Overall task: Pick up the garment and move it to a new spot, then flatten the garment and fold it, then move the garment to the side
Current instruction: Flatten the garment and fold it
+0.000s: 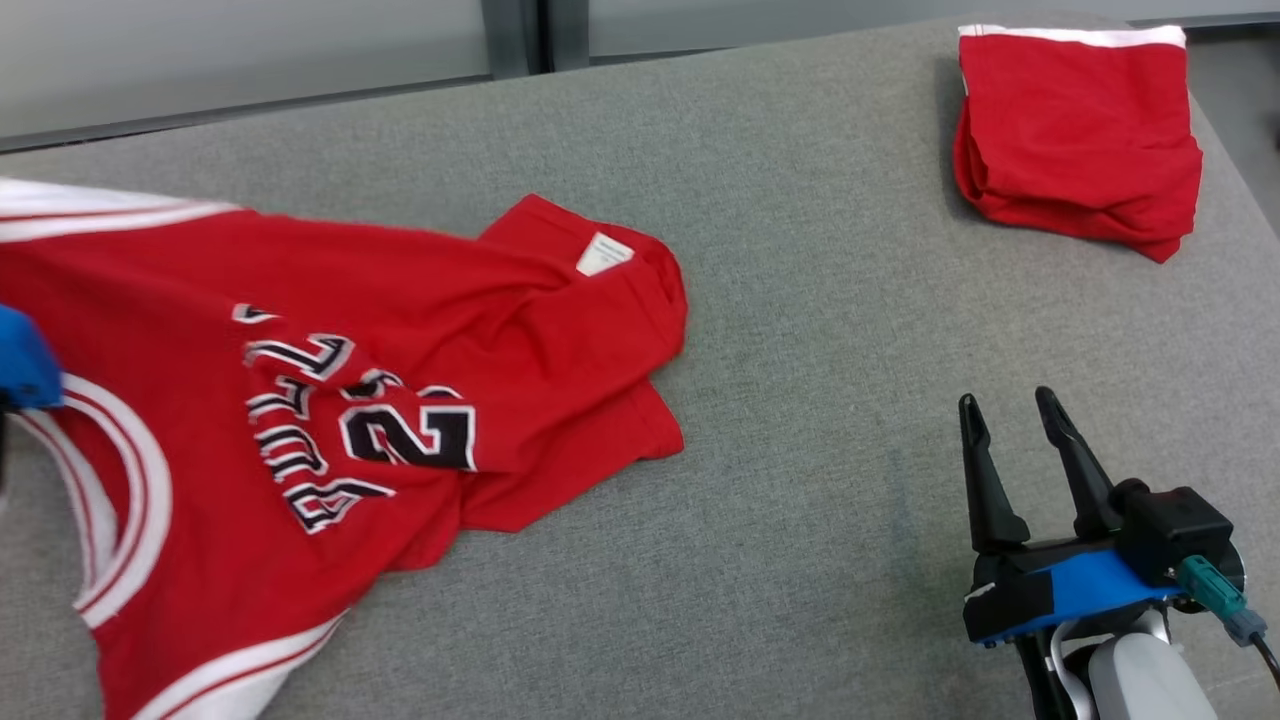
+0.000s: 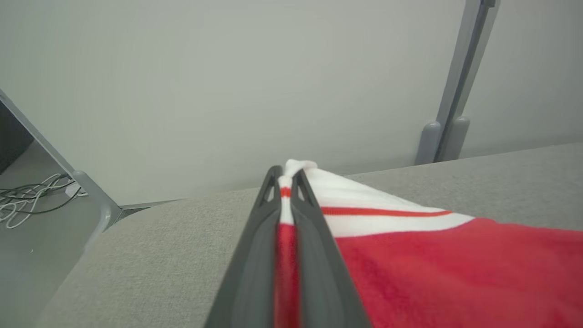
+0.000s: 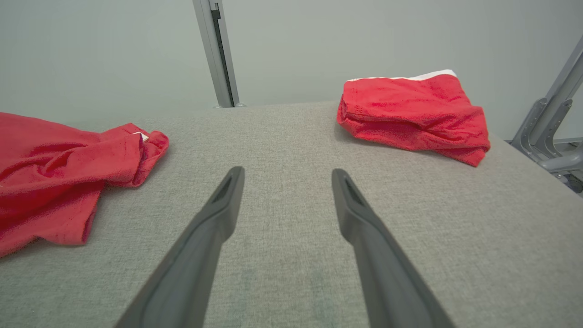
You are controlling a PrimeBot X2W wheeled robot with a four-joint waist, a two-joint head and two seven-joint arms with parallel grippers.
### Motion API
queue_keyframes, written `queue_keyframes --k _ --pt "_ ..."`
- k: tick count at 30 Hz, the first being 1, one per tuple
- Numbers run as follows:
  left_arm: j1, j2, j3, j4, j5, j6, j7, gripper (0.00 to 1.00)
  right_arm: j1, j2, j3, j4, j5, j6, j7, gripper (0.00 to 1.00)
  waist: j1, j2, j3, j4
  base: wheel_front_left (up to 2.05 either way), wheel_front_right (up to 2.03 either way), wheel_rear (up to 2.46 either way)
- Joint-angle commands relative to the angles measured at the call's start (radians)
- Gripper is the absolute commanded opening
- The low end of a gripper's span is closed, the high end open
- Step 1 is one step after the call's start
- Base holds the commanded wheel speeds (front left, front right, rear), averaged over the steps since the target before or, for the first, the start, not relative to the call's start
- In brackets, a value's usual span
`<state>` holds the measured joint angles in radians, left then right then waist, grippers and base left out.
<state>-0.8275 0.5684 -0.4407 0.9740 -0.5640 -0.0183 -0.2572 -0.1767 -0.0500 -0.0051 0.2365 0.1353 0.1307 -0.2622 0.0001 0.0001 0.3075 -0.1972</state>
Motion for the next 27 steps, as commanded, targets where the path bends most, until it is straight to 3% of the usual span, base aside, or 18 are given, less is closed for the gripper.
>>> queue_keyframes --k 1,7,8,9,20,27 --pt "-0.019 0.013 0.014 0.005 -0.002 0.005 -0.006 0.0 -0.012 -0.001 -0.003 -0.001 -0.007 0.0 -0.004 1.0 -0.0001 -0.0001 0.008 -0.002 0.0 0.0 0.0" --pt "0.009 0.045 0.084 -0.096 0.047 0.055 -0.008 0.0 -0.016 -0.001 -0.008 0.005 -0.013 0.0 -0.004 1.0 -0.0001 -0.0001 0.028 -0.001 0.0 0.0 0.0" --pt "0.024 0.04 0.092 -0.106 0.058 0.057 -0.008 0.35 -0.018 -0.001 -0.007 0.007 -0.013 0.0 -0.004 1.0 -0.0001 -0.0001 0.029 0.001 0.0 0.0 0.0" --pt "0.031 0.032 0.097 -0.12 0.066 0.06 -0.008 1.0 -0.02 -0.002 -0.008 0.01 -0.013 0.0 -0.004 1.0 -0.0001 -0.0001 0.027 0.005 0.0 0.0 0.0" --pt "0.226 -0.053 0.243 -0.374 0.172 0.071 -0.009 1.0 0.003 -0.002 0.002 0.03 -0.014 0.0 -0.004 1.0 -0.0001 -0.0001 -0.069 0.067 0.0 0.0 0.0" --pt "0.428 -0.153 0.358 -0.599 0.252 0.06 -0.008 1.0 0.04 -0.002 -0.003 0.041 -0.003 0.0 -0.004 1.0 -0.0001 -0.0001 -0.142 0.127 0.0 0.0 0.0"
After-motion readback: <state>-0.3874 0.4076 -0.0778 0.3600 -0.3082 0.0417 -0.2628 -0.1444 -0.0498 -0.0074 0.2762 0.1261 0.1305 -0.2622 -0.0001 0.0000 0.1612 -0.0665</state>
